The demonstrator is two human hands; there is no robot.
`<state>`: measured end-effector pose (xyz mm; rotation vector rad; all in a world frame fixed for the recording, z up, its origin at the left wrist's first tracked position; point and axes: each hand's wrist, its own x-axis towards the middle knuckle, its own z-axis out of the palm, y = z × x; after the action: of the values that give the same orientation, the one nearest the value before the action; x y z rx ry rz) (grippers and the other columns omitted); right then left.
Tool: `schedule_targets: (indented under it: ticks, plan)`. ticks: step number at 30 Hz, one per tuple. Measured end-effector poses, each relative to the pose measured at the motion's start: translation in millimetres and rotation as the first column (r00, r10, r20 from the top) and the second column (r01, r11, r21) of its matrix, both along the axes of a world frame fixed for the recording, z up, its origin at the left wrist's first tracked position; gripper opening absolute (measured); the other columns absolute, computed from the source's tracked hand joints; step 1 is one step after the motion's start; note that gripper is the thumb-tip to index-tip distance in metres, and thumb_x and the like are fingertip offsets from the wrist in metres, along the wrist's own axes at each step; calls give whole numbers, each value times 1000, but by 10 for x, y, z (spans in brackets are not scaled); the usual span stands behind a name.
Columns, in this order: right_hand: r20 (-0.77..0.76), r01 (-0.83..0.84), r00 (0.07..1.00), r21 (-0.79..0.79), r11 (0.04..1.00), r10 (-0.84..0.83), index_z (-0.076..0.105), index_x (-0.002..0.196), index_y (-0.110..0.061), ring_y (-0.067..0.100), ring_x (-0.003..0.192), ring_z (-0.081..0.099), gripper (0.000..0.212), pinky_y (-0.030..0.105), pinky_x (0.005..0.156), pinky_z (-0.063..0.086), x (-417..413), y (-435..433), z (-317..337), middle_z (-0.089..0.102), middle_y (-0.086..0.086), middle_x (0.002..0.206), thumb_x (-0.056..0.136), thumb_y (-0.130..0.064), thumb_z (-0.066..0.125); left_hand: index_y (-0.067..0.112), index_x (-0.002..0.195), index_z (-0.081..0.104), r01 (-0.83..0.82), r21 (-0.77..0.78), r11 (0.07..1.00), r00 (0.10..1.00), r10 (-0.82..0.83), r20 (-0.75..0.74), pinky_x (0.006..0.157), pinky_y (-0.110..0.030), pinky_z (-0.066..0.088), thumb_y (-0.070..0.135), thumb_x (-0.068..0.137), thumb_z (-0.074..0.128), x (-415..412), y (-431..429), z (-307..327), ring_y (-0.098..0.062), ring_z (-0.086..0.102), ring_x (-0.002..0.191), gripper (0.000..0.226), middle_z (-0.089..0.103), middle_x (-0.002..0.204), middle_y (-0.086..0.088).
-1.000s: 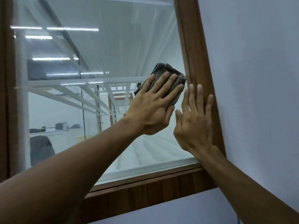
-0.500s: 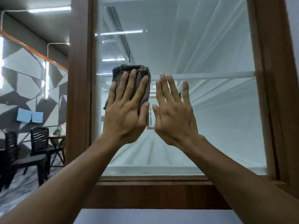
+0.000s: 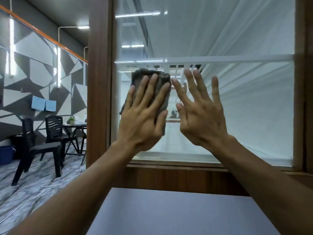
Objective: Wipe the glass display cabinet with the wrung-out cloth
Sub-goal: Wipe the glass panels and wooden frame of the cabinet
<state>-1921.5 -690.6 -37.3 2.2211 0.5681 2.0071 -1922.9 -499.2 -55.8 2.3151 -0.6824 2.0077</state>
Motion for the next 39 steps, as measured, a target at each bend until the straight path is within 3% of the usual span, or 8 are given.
schedule_targets:
  ticks: [4, 7, 10, 15, 21, 27, 36, 39]
  plan:
    - [-7, 27, 1000, 116, 993, -27, 17, 164, -26, 29, 160, 1, 62, 62, 126, -2, -32, -369, 49, 5, 11, 172, 106, -43, 26, 20, 167, 8, 9, -293, 956, 999, -22, -42, 129, -53, -6, 42, 104, 30, 0, -430, 468, -29, -6, 161, 70, -1, 174, -12]
    - [-6, 44, 999, 185, 982, -44, 17, 165, -25, 29, 160, 1, 61, 61, 126, -2, -65, -666, -33, 6, 12, 172, 106, -41, 28, 18, 167, 11, 42, -20, 999, 999, -43, -18, 129, -55, -2, 41, 104, 32, -37, -896, 288, -31, -4, 161, 70, 1, 174, -13]
    - [-17, 57, 998, 241, 969, -55, 17, 164, -24, 29, 160, 2, 61, 63, 125, 2, -107, -1021, -177, 7, 13, 172, 106, -40, 28, 20, 166, 15, 3, 296, 955, 1000, -8, 17, 129, -56, 5, 42, 105, 32, -25, -899, 120, -29, -1, 161, 67, 6, 174, -11]
    - [-4, 140, 989, 301, 943, -145, 21, 164, -24, 33, 159, 4, 62, 63, 126, 0, -170, -1404, -244, 11, 17, 171, 106, -45, 27, 21, 167, 7, 42, -7, 999, 998, -42, -41, 129, -55, -5, 43, 105, 26, -52, -1500, 574, -30, -7, 161, 69, -3, 174, -11]
    - [-25, 233, 971, 302, 925, -236, 22, 163, -16, 31, 160, 4, 64, 64, 125, 2, -226, -1644, -573, 13, 13, 171, 106, -45, 28, 18, 167, 7, 74, 319, 945, 997, -67, -33, 129, -53, -4, 42, 105, 17, -51, -1887, 190, -28, -8, 161, 66, -2, 174, -10]
    - [-29, 165, 985, 408, 898, -168, 14, 164, -11, 28, 160, -2, 68, 55, 128, 4, -317, -1818, -815, 3, 14, 172, 105, -37, 35, 20, 166, 2, 70, 233, 970, 997, -63, -38, 128, -53, -11, 42, 106, 20, -122, -2439, 524, -29, -12, 160, 67, -8, 174, -11]
    - [-71, 133, 991, 414, 900, -114, 12, 162, 1, 30, 160, 0, 73, 51, 129, 7, -413, -1896, -1102, 6, 18, 171, 104, -38, 35, 17, 166, 7, 88, 495, 865, 995, -99, -3, 129, -53, -3, 42, 106, 14, -61, -2324, 101, -28, -7, 161, 66, 0, 174, -10]
    - [-87, 189, 982, 359, 914, -169, 13, 162, -1, 30, 160, 0, 70, 52, 129, 2, -402, -1788, -959, 7, 17, 171, 104, -34, 33, 20, 166, 14, 107, 454, 885, 993, -121, 1, 130, -52, 1, 41, 106, 21, -57, -2033, 63, -28, 0, 161, 64, 7, 173, -9]
